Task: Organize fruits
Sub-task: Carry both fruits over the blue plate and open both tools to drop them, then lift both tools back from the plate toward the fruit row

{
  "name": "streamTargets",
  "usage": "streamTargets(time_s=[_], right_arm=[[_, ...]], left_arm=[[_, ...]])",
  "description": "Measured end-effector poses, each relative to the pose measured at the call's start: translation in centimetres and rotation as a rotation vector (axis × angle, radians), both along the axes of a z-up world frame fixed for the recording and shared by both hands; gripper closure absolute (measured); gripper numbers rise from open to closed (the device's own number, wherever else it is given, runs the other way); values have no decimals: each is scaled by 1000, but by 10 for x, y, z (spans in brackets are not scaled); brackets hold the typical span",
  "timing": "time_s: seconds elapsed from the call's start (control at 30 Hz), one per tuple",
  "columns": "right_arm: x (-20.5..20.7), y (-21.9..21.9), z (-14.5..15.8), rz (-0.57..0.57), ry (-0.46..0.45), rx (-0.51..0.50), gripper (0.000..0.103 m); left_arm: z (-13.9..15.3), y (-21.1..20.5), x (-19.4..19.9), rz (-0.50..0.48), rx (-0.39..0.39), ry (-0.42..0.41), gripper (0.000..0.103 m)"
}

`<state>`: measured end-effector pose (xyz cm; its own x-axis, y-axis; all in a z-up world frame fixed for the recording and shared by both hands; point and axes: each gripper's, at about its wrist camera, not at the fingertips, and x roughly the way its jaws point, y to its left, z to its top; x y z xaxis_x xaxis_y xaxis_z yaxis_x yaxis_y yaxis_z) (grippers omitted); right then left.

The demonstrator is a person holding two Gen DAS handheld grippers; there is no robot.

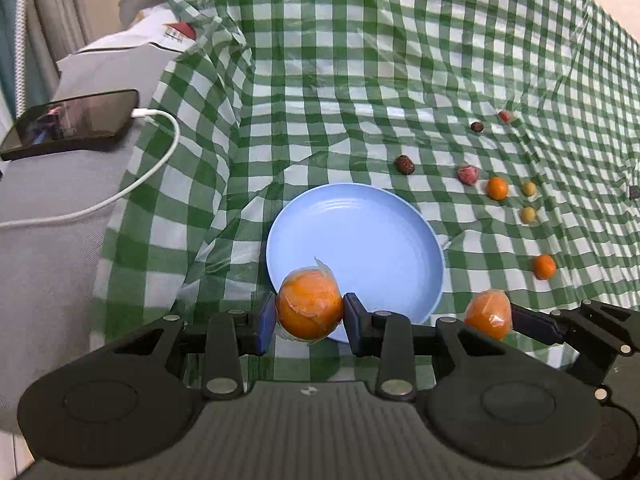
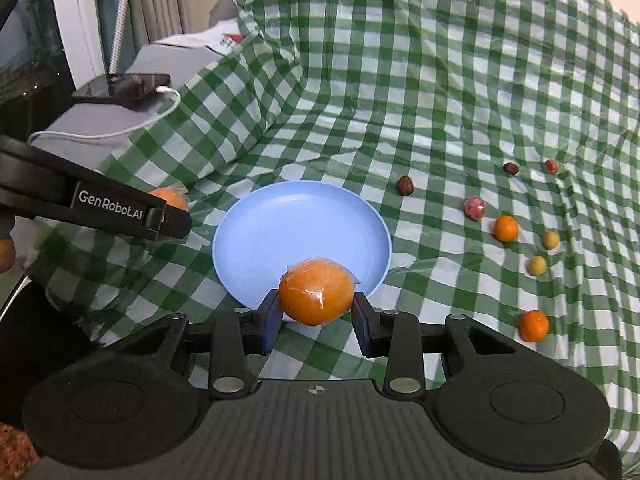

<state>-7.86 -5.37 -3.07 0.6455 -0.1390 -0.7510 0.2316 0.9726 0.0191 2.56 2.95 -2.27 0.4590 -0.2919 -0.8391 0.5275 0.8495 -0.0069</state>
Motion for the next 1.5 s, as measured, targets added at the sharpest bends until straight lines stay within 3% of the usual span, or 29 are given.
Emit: streamTargets(time_s=[0.47,0.63,0.7,0.77,0.8,0.9,0.93,1.03,1.17,1.27,1.4,1.5], right_arm=[[58,-22,-67,15,166,31,64],[70,-28,-73,23,180,6,61],[74,-31,-68,33,152,18,61],[77,-33,-60,59,117,0,58],[77,-33,-54,72,104,-15,50],[69,-36,-37,62,99,-31,14],[63,-36,-32,57,102,-30,8],[39,-32,-21,54,130,2,1],[12,-22,-8,35,149,24,1],[-3,-8,14,21,78,-45,1],[-24,8,48,41,-97,-129,1],[-37,19,58,78,-131,-148,1]], left_arm=[[-73,-46,59,-14,124,93,63],[-86,-51,71,-25,143,90,58],[-80,-51,71,-25,125,52,17],[-65,-48,67,-24,84,-22,2],[-58,-46,64,-26,72,-49,0],[-38,-38,56,-22,71,-87,0],[-33,-35,52,-16,74,-89,0],[-21,-16,36,22,61,-76,0],[-9,6,5,71,58,-61,0],[3,21,-17,110,64,-95,0],[23,36,-39,120,48,-145,0],[34,39,-51,126,47,-179,0]])
